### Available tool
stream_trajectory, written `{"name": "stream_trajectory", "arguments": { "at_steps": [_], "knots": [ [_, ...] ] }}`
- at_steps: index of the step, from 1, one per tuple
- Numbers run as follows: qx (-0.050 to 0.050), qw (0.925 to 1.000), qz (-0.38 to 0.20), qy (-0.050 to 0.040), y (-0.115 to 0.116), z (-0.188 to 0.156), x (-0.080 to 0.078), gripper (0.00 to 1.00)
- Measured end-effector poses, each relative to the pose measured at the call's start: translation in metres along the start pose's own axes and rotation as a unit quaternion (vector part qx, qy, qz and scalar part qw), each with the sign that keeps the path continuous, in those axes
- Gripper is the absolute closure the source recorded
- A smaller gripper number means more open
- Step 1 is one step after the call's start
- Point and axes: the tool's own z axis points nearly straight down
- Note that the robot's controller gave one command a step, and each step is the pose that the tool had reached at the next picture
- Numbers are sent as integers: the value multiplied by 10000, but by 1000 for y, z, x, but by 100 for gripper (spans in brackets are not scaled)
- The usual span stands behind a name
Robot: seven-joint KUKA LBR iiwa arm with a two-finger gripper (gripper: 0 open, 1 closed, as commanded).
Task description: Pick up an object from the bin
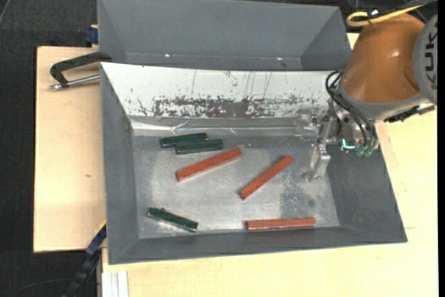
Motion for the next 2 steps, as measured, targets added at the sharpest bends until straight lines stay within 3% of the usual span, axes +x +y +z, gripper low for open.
{"name": "stream_trajectory", "arguments": {
  "at_steps": [1, 2],
  "knots": [
    [-11, 9978, 668, 14, 44, 94, 18, 0],
    [1, 9977, 673, -26, 41, 90, 16, 100]
  ]
}}
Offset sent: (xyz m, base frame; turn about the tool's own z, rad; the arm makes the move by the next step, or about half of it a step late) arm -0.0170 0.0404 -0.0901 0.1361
